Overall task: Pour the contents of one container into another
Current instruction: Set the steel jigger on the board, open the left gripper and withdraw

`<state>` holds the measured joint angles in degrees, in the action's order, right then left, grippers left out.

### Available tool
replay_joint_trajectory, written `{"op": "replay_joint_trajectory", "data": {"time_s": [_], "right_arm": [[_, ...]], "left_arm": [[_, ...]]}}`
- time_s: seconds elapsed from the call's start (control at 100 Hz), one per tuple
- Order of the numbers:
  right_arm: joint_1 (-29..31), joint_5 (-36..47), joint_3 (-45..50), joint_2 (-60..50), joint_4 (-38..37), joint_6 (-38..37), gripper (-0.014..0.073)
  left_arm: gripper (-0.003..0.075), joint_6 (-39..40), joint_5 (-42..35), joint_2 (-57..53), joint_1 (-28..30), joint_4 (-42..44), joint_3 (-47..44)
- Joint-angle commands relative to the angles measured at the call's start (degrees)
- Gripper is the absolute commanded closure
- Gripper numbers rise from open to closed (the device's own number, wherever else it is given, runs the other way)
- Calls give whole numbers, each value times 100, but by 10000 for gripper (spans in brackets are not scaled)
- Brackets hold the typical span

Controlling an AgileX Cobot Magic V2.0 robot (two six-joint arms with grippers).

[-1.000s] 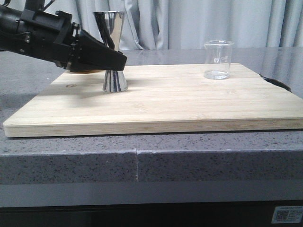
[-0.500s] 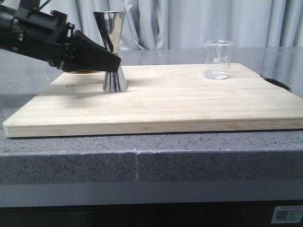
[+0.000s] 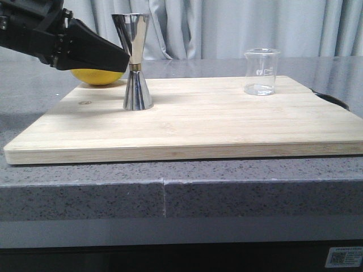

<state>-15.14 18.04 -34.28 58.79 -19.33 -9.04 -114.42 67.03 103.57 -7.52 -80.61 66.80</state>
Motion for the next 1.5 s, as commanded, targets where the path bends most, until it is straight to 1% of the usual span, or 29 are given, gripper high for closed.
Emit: {"op": "replay_joint_trajectory", "data": {"time_s": [0.0,0.33,0.69,0.84,0.95,1.04,1.16,1.22,1.31,1.4,1.49], "right_arm": [[15,460,-162,-133,2,-7,146],[15,460,-162,-133,2,-7,146],[15,522,-162,-133,2,-7,146],[15,553,-162,-133,2,-7,146],[15,553,-196,-133,2,-7,146],[15,446,-273,-133,140,-7,146],[15,373,-440,-133,183,-7,146],[15,264,-584,-133,183,-7,146],[15,-170,-871,-133,183,-7,146],[15,-819,-1244,-133,183,-7,146],[15,-1381,-1634,-133,172,-7,146]], "left_arm": [[348,174,567,-306,45,-231,125],[348,332,567,-450,177,-65,125],[348,643,567,-998,414,179,125],[348,1005,567,-1267,575,194,125],[348,1462,567,-1551,766,180,125],[348,1836,567,-1835,957,180,125],[348,1891,567,-2254,1171,142,125],[349,1891,424,-2480,1278,-15,125],[352,1938,20,-2897,1436,-166,125],[352,2038,-698,-3362,1548,-166,125],[352,2355,-1558,-3822,1649,-166,125]]}}
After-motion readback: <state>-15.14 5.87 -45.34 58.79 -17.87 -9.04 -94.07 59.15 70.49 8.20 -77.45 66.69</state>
